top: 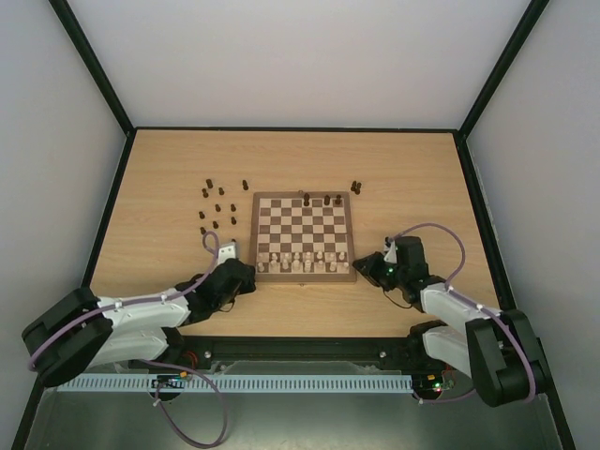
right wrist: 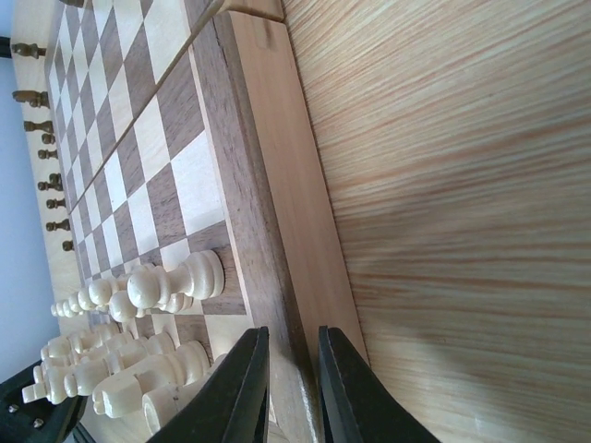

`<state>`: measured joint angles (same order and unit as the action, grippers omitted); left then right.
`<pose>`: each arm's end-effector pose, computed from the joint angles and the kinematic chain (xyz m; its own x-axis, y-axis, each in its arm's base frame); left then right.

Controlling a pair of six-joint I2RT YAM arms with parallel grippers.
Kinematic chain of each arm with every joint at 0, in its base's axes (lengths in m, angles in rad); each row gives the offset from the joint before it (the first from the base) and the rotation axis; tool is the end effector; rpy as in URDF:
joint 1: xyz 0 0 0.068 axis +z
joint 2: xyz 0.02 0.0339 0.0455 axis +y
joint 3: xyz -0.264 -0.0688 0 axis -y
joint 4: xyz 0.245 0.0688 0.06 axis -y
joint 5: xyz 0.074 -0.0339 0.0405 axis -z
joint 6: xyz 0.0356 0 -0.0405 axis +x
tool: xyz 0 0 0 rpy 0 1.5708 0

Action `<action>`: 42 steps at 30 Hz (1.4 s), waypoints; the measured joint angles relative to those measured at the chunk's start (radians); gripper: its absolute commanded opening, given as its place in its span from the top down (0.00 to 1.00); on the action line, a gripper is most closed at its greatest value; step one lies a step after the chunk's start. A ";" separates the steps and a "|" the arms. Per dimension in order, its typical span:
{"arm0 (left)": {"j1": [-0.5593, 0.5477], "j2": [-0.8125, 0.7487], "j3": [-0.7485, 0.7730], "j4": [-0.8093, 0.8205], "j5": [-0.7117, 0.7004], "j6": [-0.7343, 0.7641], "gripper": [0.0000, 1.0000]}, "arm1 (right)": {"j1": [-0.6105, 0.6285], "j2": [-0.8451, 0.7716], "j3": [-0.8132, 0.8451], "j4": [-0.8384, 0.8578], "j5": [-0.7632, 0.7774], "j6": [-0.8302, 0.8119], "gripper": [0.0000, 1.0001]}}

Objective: Set up the chess pieces on the board
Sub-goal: Move the chessboard to the center of the board.

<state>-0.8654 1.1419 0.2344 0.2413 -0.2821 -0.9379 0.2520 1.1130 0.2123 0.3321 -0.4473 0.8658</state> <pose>0.1329 -0.1408 0.1306 -0.7122 -0.3581 -0.6037 0.0255 0.8463 -0.5322 0.1820 0.0628 0.1384 -0.7780 0.5088 -0.3687 0.0227 0.6092 0.7927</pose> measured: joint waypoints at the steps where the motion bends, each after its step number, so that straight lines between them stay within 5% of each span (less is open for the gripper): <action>1: -0.010 -0.004 0.000 -0.008 -0.006 -0.006 0.78 | 0.001 -0.013 -0.005 -0.006 0.002 0.000 0.84; 32: -0.147 -0.135 -0.005 -0.165 -0.130 -0.122 0.72 | 0.024 -0.188 -0.073 -0.101 0.000 0.017 0.81; 38: -0.150 -0.231 0.021 -0.254 -0.143 -0.120 0.68 | 0.029 -0.303 -0.009 -0.286 0.076 -0.015 0.76; 42: -0.151 -0.292 0.099 -0.334 -0.158 -0.101 0.57 | 0.029 -0.350 0.089 -0.393 0.140 -0.045 0.65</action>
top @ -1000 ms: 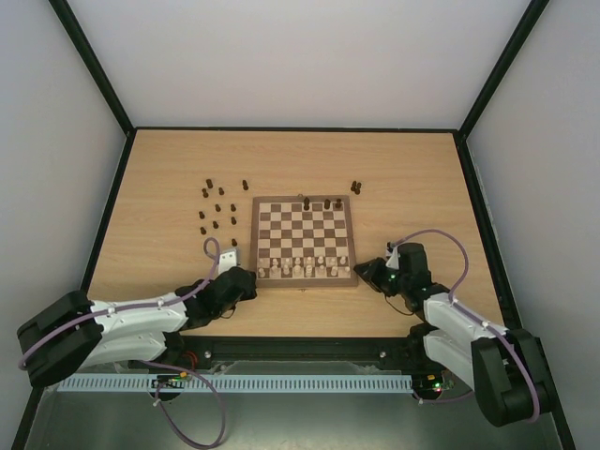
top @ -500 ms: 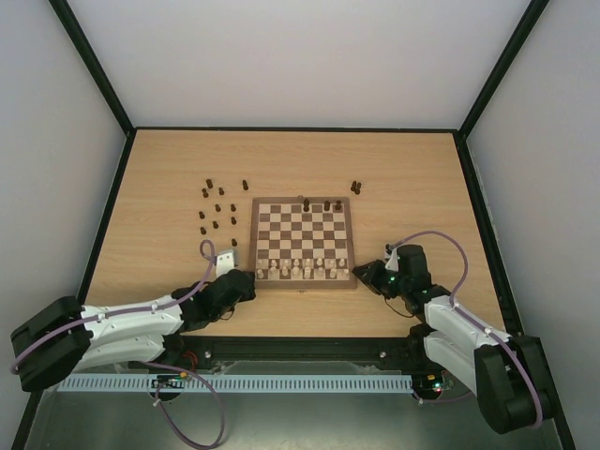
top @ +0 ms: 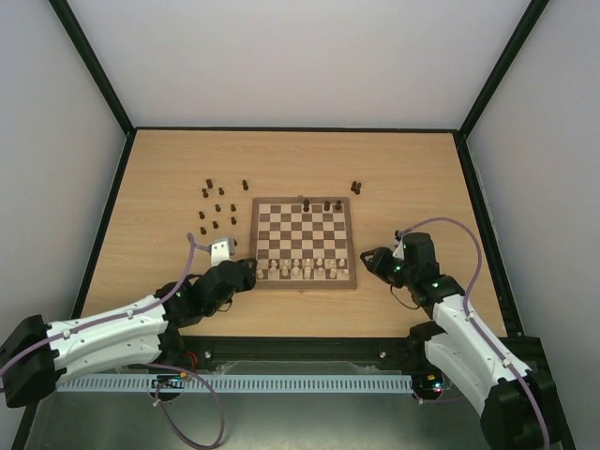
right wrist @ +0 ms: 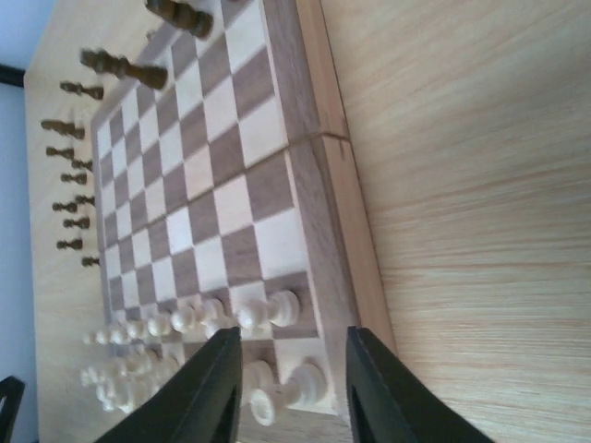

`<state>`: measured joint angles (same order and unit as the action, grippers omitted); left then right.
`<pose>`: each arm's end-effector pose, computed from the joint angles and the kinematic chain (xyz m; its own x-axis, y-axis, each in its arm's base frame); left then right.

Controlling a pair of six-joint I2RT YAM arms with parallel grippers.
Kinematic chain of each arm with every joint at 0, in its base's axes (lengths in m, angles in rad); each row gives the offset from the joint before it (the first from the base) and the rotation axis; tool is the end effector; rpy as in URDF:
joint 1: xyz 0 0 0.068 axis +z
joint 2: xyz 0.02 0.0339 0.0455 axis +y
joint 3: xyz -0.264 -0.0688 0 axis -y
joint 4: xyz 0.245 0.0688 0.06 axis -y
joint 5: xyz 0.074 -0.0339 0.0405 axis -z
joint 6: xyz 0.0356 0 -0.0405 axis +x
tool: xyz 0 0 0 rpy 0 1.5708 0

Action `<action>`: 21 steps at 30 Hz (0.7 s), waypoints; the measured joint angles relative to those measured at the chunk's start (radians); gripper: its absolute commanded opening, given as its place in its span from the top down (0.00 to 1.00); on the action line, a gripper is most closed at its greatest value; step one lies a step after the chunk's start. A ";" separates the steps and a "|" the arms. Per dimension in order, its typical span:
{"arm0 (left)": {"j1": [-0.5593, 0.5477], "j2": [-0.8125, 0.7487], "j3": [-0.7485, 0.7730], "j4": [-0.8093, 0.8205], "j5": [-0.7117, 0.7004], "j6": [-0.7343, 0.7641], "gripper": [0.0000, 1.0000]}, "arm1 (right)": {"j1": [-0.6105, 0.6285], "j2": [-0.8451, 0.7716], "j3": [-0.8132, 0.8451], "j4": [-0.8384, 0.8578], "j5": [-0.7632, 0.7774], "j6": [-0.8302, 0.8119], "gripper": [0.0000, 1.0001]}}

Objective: Set up the chess pieces on the board
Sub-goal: Move the chessboard to the center of the board, then pick up the chess piece at the center of the board.

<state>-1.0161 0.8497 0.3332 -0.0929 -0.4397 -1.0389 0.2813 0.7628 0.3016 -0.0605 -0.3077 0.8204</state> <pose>0.1053 -0.1412 0.1822 -0.6574 -0.4197 -0.6259 0.0371 0.8115 -0.5831 0.1592 0.0572 0.1868 -0.7045 0.5220 -0.4808 -0.0023 0.6758 0.7370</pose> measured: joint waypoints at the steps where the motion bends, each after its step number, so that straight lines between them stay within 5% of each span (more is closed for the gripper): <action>1: 0.000 -0.008 0.025 -0.014 -0.005 0.011 0.55 | 0.000 0.000 0.022 -0.020 0.010 -0.008 0.62; 7: 0.031 0.044 0.241 -0.089 -0.011 0.127 0.25 | 0.000 0.074 0.227 -0.137 0.088 -0.084 0.40; 10: 0.097 0.100 0.353 -0.095 0.015 0.209 0.02 | 0.000 0.131 0.346 -0.175 0.131 -0.133 0.31; 12: 0.167 0.135 0.416 -0.101 0.048 0.267 0.01 | 0.000 0.170 0.420 -0.198 0.156 -0.164 0.22; 14: 0.232 0.163 0.471 -0.104 0.077 0.315 0.01 | 0.000 0.208 0.486 -0.217 0.173 -0.192 0.02; 21: 0.438 0.243 0.586 -0.092 0.206 0.433 0.01 | 0.000 0.399 0.705 -0.273 0.219 -0.286 0.01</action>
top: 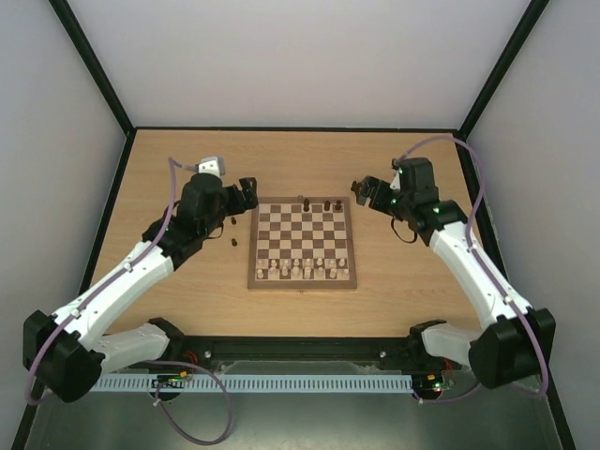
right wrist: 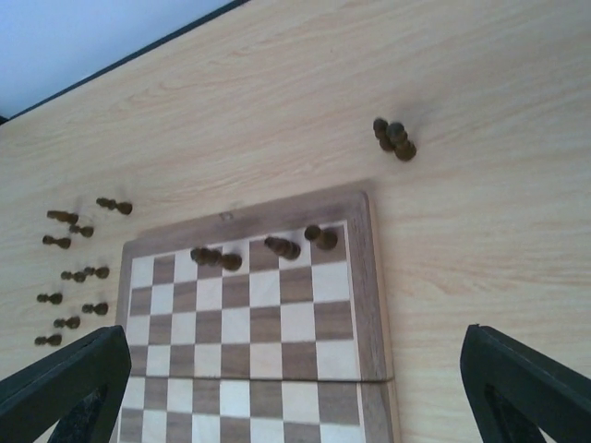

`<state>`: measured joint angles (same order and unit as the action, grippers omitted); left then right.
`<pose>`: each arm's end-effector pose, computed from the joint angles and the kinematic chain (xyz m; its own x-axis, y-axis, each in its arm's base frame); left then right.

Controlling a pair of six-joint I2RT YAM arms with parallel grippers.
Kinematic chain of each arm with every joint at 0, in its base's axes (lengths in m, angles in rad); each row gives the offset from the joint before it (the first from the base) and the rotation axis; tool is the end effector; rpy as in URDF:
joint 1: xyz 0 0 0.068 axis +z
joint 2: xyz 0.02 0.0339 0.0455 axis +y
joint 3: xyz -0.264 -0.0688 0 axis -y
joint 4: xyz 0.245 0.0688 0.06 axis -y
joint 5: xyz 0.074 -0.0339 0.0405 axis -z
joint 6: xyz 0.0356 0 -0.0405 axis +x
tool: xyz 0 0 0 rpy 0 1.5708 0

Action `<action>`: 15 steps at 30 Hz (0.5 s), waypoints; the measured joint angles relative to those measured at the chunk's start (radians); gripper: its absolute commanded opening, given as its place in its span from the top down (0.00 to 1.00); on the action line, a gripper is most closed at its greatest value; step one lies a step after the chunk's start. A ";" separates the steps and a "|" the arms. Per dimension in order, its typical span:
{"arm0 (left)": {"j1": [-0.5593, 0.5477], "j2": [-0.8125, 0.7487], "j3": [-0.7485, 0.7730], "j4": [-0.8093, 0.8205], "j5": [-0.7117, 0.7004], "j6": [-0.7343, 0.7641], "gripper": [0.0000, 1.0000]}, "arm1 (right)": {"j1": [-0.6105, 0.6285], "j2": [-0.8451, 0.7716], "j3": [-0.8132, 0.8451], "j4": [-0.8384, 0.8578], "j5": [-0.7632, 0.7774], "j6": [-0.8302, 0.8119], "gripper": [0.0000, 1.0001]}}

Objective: Set up the chess pieces on the board
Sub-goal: Pick up the chess piece at the center of the board.

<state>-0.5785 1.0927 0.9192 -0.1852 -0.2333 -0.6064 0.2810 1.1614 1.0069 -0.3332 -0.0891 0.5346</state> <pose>0.2154 -0.1309 0.3266 -0.4414 -0.3740 -0.8157 0.1207 0.8760 -0.4670 0.2517 0.0760 0.3260 -0.5666 0.3646 -0.7389 -0.0733 0.8709 0.4860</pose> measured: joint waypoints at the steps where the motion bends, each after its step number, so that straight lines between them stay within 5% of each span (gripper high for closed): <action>1: 0.021 0.013 0.002 0.007 0.014 0.011 0.01 | 0.000 0.036 0.037 -0.008 0.011 -0.013 0.01; 15: 0.213 0.219 -0.008 0.042 0.098 0.055 0.01 | 0.000 0.251 0.153 -0.012 0.052 -0.079 0.04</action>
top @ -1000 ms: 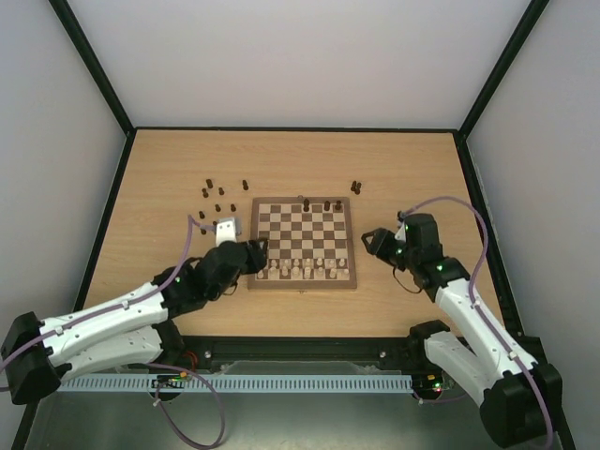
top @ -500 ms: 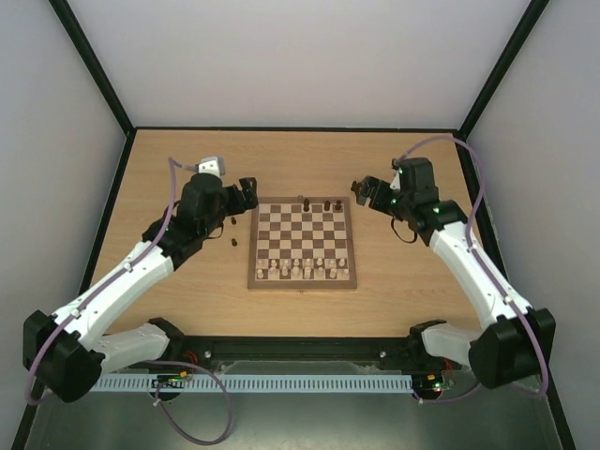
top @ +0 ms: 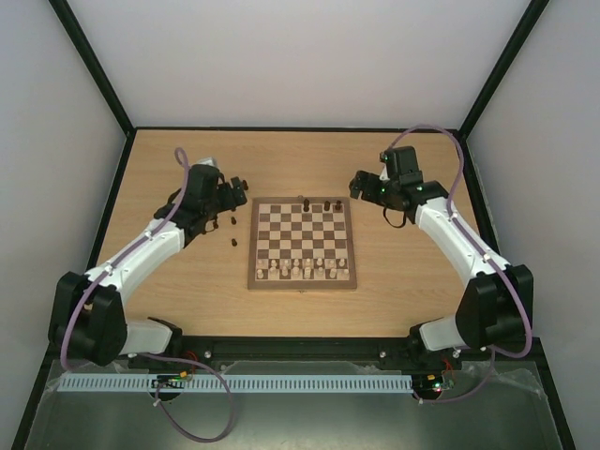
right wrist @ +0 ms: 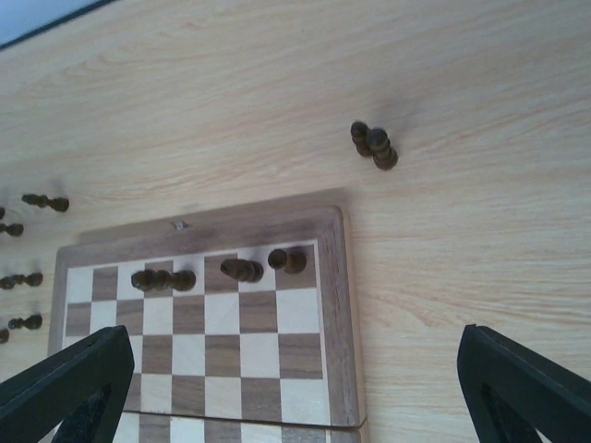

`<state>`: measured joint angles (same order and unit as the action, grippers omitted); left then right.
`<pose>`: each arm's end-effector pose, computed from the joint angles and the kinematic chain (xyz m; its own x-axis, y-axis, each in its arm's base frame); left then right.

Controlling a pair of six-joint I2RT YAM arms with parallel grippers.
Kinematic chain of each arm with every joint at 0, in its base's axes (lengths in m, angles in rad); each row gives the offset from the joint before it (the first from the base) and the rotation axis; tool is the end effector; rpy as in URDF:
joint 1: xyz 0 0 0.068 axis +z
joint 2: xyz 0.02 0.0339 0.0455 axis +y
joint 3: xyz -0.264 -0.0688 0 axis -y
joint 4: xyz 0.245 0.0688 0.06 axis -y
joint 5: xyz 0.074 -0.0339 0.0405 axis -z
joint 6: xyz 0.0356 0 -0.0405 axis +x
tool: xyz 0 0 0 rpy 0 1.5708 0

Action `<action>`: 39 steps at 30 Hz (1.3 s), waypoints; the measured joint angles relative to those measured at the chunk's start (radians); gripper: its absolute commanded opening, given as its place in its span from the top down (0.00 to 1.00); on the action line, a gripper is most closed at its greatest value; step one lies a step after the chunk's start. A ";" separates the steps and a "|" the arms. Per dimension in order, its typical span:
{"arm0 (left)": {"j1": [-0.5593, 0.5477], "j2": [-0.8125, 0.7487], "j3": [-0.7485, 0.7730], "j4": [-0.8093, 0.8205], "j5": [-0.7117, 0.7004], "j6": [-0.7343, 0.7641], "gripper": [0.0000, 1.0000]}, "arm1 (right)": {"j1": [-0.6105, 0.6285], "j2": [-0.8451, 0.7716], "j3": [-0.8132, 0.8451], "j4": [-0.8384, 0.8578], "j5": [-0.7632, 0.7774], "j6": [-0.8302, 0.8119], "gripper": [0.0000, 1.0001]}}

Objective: Set up the chess pieces on the board
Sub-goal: Pick up the chess piece at the center of the board.

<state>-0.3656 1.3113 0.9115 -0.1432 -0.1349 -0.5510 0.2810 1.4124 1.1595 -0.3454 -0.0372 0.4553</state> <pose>0.2771 -0.1009 0.2721 -0.5403 -0.3487 -0.7658 -0.0424 0.9202 -0.3890 0.3082 0.0903 0.3093 -0.6209 0.2782 -0.7329 -0.0375 0.9233 0.3822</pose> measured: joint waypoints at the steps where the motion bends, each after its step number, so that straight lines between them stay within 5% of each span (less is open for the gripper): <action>1: 0.001 0.010 -0.003 -0.001 -0.001 0.002 0.01 | 0.000 0.000 -0.010 0.007 -0.007 0.000 0.04; 5: -0.003 0.035 -0.030 -0.014 0.000 0.002 0.04 | 0.000 -0.021 -0.083 0.033 -0.044 0.003 0.04; 18: -0.113 0.011 -0.192 -0.119 0.004 -0.043 0.49 | 0.008 -0.111 -0.216 0.093 -0.147 0.020 0.06; 29: -0.113 0.151 -0.202 -0.108 0.004 -0.043 0.48 | 0.027 -0.110 -0.222 0.117 -0.180 0.021 0.06; 39: -0.108 0.210 -0.187 -0.077 -0.011 -0.039 0.64 | 0.027 -0.110 -0.222 0.124 -0.180 0.022 0.07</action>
<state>-0.4732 1.5211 0.7246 -0.2203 -0.1463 -0.5896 0.3084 1.3025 0.9371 -0.2214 -0.2173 0.4770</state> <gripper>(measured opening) 0.420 0.938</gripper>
